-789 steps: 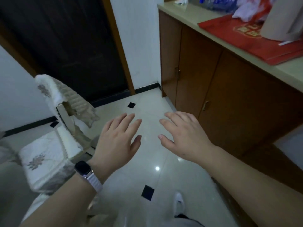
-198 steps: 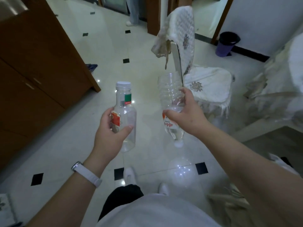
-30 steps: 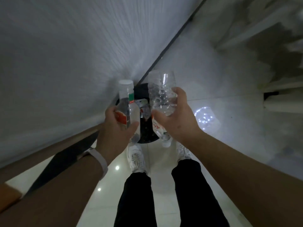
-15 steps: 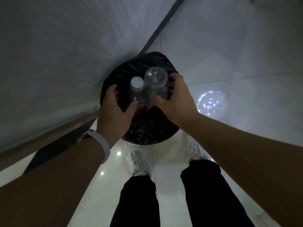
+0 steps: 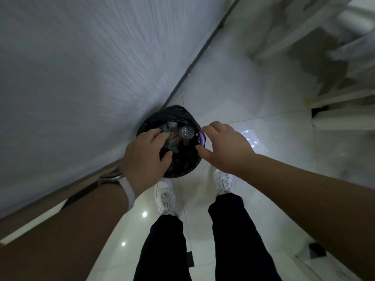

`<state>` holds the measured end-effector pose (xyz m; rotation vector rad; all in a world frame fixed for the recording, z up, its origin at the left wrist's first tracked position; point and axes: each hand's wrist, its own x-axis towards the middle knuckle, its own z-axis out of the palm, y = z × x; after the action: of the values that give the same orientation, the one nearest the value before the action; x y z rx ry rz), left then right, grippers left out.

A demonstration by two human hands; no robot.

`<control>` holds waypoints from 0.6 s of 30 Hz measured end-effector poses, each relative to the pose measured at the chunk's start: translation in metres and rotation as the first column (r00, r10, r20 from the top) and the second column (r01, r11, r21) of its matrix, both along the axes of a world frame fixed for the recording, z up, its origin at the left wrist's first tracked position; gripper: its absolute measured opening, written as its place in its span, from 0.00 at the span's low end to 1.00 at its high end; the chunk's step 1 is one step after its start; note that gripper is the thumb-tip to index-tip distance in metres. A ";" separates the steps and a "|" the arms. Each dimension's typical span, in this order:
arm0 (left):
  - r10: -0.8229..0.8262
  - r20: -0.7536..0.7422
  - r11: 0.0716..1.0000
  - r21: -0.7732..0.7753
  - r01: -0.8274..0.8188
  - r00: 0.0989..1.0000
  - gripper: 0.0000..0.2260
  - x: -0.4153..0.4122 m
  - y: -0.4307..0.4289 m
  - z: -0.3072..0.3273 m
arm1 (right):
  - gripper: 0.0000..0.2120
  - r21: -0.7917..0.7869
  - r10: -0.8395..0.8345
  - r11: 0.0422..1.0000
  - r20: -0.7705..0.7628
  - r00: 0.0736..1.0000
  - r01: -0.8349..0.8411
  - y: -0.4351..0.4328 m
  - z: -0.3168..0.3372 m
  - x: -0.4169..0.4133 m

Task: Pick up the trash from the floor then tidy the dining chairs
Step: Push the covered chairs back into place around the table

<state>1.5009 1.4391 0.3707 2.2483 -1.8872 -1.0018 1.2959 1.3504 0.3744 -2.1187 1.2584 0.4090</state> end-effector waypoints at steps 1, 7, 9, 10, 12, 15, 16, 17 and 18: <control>-0.033 0.019 0.999 -0.034 0.034 0.999 0.22 -0.002 -0.003 0.019 | 0.23 -0.030 0.031 0.999 -0.012 0.999 -0.031 -0.001 0.020 -0.002; -0.144 0.043 0.977 -0.155 0.149 0.989 0.23 -0.009 -0.004 0.132 | 0.25 -0.194 0.078 0.977 -0.076 0.994 -0.092 0.015 0.143 -0.007; -0.184 0.048 0.964 -0.188 0.190 0.982 0.24 -0.011 0.003 0.169 | 0.30 -0.233 0.041 0.971 -0.085 0.996 -0.060 0.031 0.184 -0.008; -0.208 0.048 0.955 -0.208 0.214 0.977 0.24 -0.012 0.006 0.187 | 0.33 -0.251 0.015 0.967 -0.080 0.997 -0.035 0.041 0.203 -0.010; -0.250 0.041 0.934 -0.253 0.252 0.967 0.24 -0.017 0.015 0.225 | 0.34 -0.280 -0.044 0.960 -0.067 0.997 0.023 0.065 0.239 -0.017; -0.328 0.054 0.880 -0.345 0.326 0.943 0.22 -0.026 0.029 0.269 | 0.31 -0.355 -0.139 0.929 -0.062 0.988 0.108 0.099 0.284 -0.032; -0.357 0.061 0.858 -0.373 0.353 0.932 0.22 -0.029 0.033 0.282 | 0.30 -0.379 -0.174 0.915 -0.062 0.983 0.138 0.110 0.299 -0.038; -0.385 0.068 0.837 -0.395 0.379 0.921 0.22 -0.032 0.036 0.293 | 0.30 -0.399 -0.205 0.902 -0.065 0.977 0.163 0.121 0.313 -0.045; -0.411 0.075 0.817 -0.413 0.403 0.909 0.22 -0.036 0.039 0.303 | 0.30 -0.413 -0.232 0.893 -0.075 0.970 0.182 0.130 0.327 -0.053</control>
<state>1.4653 1.4779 0.6735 1.6269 -2.3608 -0.5514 1.2434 1.4803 0.7010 -2.2848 1.7480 0.1980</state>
